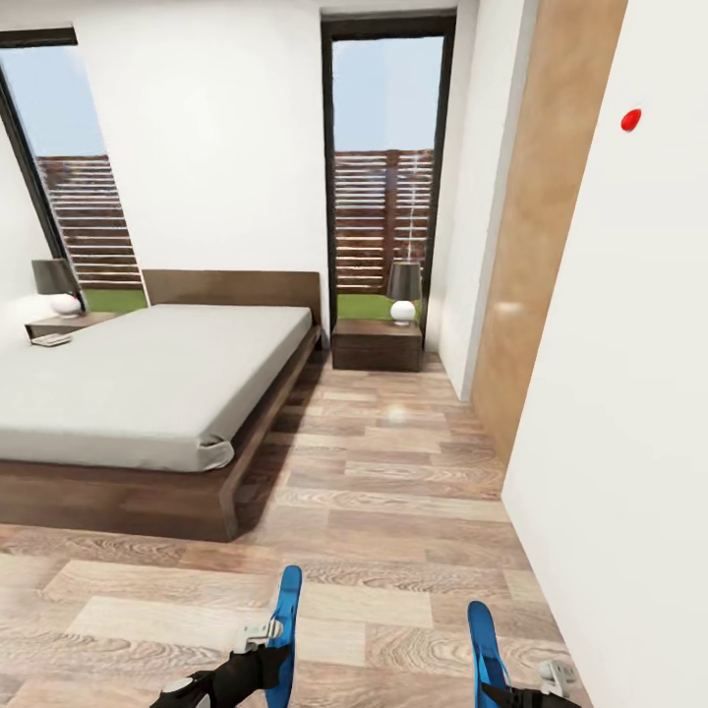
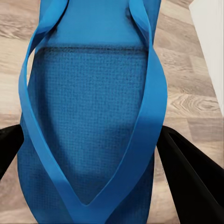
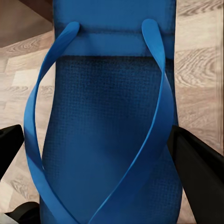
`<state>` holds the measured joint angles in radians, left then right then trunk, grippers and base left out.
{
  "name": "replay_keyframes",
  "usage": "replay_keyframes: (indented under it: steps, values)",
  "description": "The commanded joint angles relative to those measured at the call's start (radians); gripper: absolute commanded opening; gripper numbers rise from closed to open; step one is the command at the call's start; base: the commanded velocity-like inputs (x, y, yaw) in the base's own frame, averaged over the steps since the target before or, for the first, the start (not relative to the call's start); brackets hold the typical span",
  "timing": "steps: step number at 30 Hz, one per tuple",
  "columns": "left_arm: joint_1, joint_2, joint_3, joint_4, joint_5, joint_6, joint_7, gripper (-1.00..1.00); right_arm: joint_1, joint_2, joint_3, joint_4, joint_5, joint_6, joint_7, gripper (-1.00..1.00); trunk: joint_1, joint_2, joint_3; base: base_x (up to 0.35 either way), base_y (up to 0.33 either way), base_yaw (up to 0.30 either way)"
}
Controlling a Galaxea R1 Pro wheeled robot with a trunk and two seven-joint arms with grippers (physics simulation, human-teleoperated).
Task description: In the bedroom, move the book from the bed onto either nightstand, and place the two sandals side by side next to the bed.
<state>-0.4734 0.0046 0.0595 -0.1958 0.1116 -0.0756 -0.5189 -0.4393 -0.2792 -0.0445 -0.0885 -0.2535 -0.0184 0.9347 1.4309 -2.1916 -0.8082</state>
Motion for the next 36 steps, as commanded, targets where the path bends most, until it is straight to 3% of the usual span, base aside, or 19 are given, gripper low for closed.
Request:
replay_keyframes:
  steps: [1, 8, 36]
  values:
    - [-0.001, 0.000, 0.007, 0.001, 0.003, 0.000, -0.007, -1.00, -0.001, 0.000, -0.006, 0.001, 0.002, -0.002, 0.004, -1.00, 0.000, 0.000, -0.001, 0.332, 0.000, -0.228]
    - [-0.001, 0.000, 0.007, 0.001, 0.004, 0.000, -0.007, -1.00, -0.001, 0.000, -0.006, 0.001, 0.002, -0.002, 0.003, -1.00, 0.000, 0.000, -0.001, 0.332, 0.000, -0.158]
    - [-0.001, 0.000, 0.008, 0.001, 0.004, 0.000, -0.007, -1.00, -0.001, 0.000, -0.006, 0.001, 0.002, -0.002, 0.003, -1.00, 0.000, 0.000, -0.001, 0.332, 0.000, -0.001]
